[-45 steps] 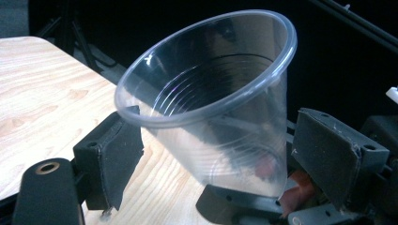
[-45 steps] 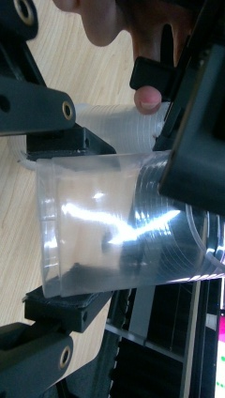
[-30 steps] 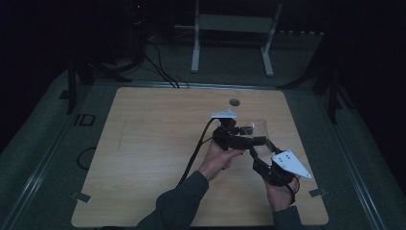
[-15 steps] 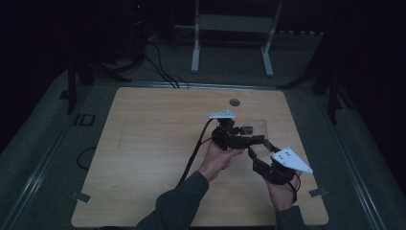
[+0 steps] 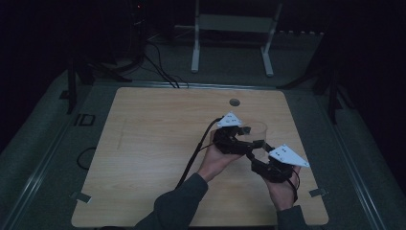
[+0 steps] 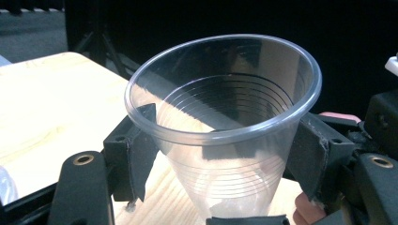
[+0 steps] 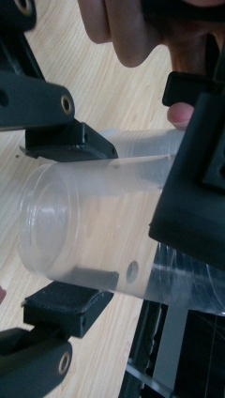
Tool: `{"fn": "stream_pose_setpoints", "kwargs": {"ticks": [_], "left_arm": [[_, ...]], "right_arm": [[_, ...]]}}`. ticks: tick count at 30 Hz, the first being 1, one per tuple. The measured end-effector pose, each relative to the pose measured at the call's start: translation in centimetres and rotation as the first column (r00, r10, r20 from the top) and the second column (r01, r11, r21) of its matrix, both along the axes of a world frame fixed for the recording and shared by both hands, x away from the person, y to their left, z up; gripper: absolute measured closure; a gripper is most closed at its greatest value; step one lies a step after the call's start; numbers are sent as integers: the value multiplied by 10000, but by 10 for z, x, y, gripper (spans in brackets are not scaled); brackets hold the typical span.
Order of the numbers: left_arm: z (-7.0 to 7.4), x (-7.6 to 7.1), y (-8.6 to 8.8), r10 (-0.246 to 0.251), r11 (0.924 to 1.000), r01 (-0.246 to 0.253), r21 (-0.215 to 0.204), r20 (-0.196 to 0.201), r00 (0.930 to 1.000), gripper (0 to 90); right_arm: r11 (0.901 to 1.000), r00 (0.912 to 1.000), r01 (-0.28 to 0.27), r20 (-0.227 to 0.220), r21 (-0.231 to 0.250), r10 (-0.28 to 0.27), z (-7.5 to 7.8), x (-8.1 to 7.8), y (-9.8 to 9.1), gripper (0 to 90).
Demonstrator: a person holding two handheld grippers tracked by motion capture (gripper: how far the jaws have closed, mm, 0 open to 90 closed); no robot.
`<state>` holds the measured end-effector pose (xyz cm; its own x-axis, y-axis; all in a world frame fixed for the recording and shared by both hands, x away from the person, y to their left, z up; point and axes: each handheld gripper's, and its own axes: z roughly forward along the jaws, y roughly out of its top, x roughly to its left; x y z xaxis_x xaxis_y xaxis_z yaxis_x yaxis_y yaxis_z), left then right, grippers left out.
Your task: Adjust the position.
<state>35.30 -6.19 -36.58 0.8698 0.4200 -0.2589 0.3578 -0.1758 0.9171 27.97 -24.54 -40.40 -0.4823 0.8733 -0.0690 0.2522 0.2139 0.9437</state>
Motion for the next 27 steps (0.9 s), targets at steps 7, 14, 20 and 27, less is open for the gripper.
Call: {"fn": "stream_pose_setpoints", "kwargs": {"ticks": [7, 14, 20, 27], "left_arm": [[1, -2, -1, 133, 9996, -132, -240, 34, 9999, 252], [0, 2, 0, -11, 9949, -40, -1003, -513, 9987, 226], [1, 2, 1, -35, 9895, -54, -1446, -607, 9981, 239], [0, -3, -1, 101, 9874, -144, -1577, -277, 9996, 271]], "right_arm": [[10000, 9999, 42, 164, 40, -42, 0, -2, 1, 406], [9999, 9990, -75, 431, 131, 69, 0, -5, 1, 407], [9996, 9987, -161, 478, 212, 150, -2, -6, 2, 407], [9972, 9989, -253, 403, 701, 225, -4, -6, 1, 408]]}}
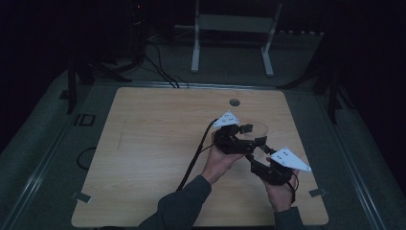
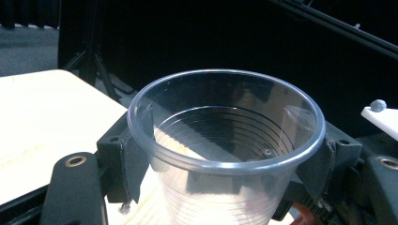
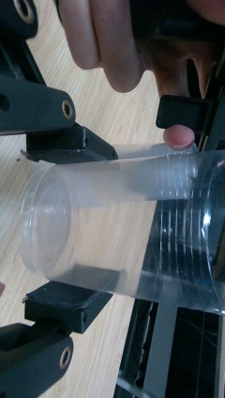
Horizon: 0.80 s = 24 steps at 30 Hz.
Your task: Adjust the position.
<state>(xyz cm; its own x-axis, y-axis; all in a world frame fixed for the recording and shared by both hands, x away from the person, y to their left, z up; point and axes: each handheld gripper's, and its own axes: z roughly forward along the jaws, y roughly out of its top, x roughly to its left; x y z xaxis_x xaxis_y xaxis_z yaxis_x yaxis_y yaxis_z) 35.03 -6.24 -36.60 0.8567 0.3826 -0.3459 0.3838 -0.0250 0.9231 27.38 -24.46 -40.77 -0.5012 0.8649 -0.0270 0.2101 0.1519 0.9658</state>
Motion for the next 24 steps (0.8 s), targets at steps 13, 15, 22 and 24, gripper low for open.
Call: {"fn": "stream_pose_setpoints", "kwargs": {"ticks": [13, 15, 22, 24], "left_arm": [[0, -5, -1, 365, 9980, -406, 484, 812, 9960, 295], [0, -6, -2, 397, 9973, -451, 574, 909, 9951, 297], [0, -9, -4, 676, 9920, -812, 965, 1365, 9883, 300], [-1, -9, -4, 761, 9907, -910, 1008, 1431, 9868, 300]], "right_arm": [[9998, 9999, 123, -67, -139, -124, -1, -1, -6, 340], [9997, 9998, 163, -88, -174, -165, -1, -1, -7, 325], [9994, 9998, 161, -78, -299, -163, -2, -2, -8, 310], [9994, 9998, 163, -84, -294, -165, -2, -3, -9, 308]]}}
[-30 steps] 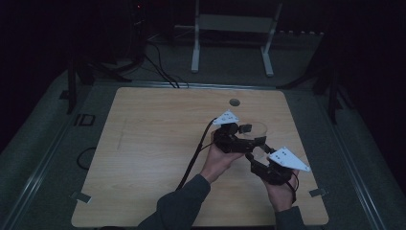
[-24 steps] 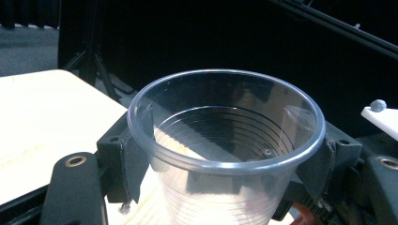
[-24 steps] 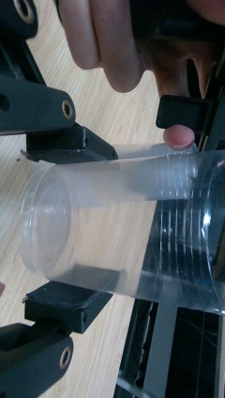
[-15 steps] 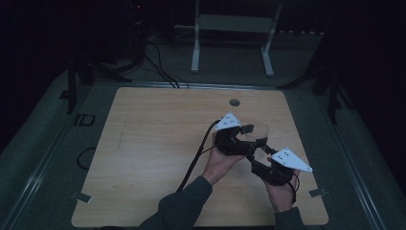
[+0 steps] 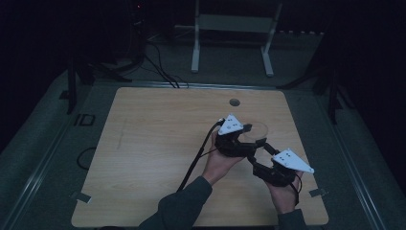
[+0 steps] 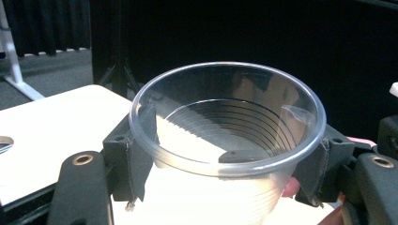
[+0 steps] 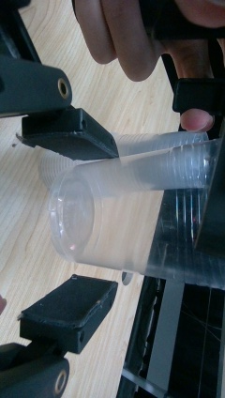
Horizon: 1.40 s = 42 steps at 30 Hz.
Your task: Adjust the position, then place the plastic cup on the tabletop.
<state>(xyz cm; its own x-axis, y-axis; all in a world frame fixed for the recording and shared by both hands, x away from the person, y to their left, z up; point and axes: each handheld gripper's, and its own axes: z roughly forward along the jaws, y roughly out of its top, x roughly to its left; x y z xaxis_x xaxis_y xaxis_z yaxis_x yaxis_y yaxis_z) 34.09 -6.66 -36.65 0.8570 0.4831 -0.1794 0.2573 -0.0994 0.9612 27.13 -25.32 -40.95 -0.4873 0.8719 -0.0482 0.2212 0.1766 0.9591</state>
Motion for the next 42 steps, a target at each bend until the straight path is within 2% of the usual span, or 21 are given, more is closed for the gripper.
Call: {"fn": "stream_pose_setpoints", "kwargs": {"ticks": [8, 31, 42], "left_arm": [[-1, -1, -1, 339, 9989, -349, 300, 328, 9989, 301], [-7, -1, -5, 899, 9934, -943, 649, 674, 9937, 304], [-10, 0, -5, 1086, 9902, -1143, 799, 720, 9915, 306]], "right_arm": [[10000, 10000, 25, 19, 31, -25, 0, -1, -2, 307], [9997, 9998, 209, -30, 102, -208, -2, -4, -8, 303], [9997, 9997, 243, -62, 88, -243, -4, -5, -10, 302]]}}
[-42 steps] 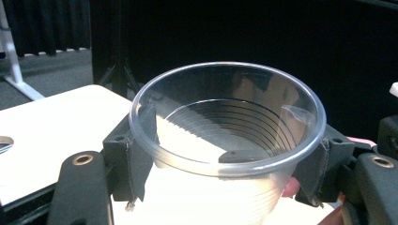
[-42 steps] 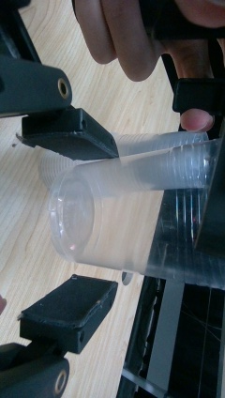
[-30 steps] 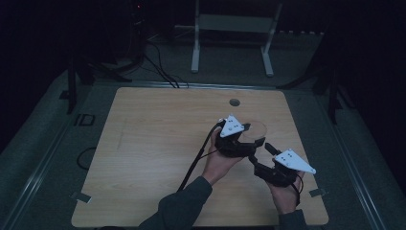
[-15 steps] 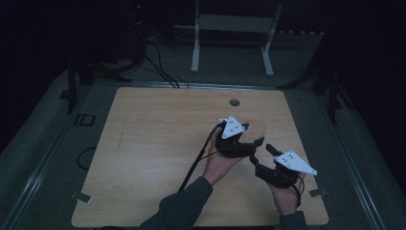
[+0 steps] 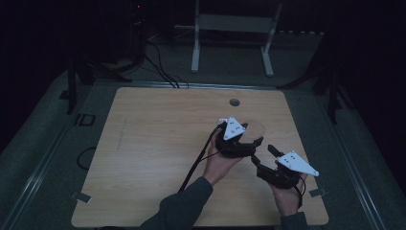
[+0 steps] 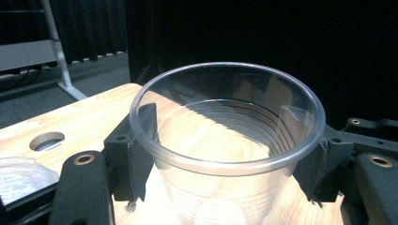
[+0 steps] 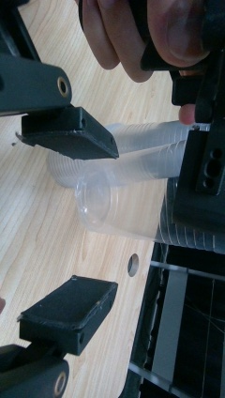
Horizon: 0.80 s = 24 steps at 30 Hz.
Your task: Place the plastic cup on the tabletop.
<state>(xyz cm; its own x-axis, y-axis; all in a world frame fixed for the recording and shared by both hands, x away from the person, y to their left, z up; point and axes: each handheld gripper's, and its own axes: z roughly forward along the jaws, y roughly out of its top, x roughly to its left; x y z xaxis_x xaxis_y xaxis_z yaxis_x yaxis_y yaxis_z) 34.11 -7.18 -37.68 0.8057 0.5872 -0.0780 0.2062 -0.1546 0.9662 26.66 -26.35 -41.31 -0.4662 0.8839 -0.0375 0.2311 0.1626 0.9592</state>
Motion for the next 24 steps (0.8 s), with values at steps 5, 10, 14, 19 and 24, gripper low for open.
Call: {"fn": "stream_pose_setpoints", "kwargs": {"ticks": [5, 10, 14, 19, 24], "left_arm": [[-1, 0, 0, 60, 10000, -60, 36, 16, 10000, 306], [-2, 1, -1, 102, 9999, -102, 103, 18, 9999, 306], [-3, 1, -2, 126, 9999, -127, 104, 79, 9999, 306], [-5, 1, -3, 145, 9998, -146, 141, 102, 9998, 306], [-7, 0, -3, 190, 9997, -194, 156, 195, 9996, 306]], "right_arm": [[10000, 10000, 17, -8, 9, -17, 0, 0, -1, 302], [10000, 10000, 53, 36, 30, -53, 0, 0, -3, 302], [9999, 9999, 106, 55, 59, -106, 1, -1, -4, 302], [9998, 9998, 160, 79, 104, -161, 1, -1, -6, 302], [9997, 9997, 208, 98, 147, -209, 2, -1, -8, 302]]}}
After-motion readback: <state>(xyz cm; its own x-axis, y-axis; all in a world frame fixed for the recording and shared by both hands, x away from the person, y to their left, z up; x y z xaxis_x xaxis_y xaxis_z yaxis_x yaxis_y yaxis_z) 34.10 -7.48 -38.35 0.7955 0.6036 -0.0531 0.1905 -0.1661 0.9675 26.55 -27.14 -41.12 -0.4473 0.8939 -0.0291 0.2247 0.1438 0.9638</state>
